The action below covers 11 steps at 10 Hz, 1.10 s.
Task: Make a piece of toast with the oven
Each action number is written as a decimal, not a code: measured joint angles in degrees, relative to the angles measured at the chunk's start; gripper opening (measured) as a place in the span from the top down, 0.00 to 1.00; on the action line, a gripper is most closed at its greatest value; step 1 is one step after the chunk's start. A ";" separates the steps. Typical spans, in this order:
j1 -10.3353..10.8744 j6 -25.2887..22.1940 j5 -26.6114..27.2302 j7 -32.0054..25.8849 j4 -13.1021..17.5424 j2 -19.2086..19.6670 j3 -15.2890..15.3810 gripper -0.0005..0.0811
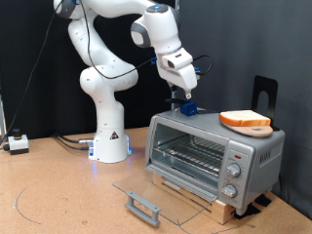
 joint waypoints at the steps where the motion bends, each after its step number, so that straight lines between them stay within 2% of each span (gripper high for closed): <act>1: 0.12 1.10 0.02 -0.04 -0.45 0.41 0.58 0.00; 9: 1.34 6.71 1.76 -0.20 -0.91 8.16 2.87 0.00; 11: 2.34 8.43 3.39 -1.21 -0.91 9.37 2.99 0.00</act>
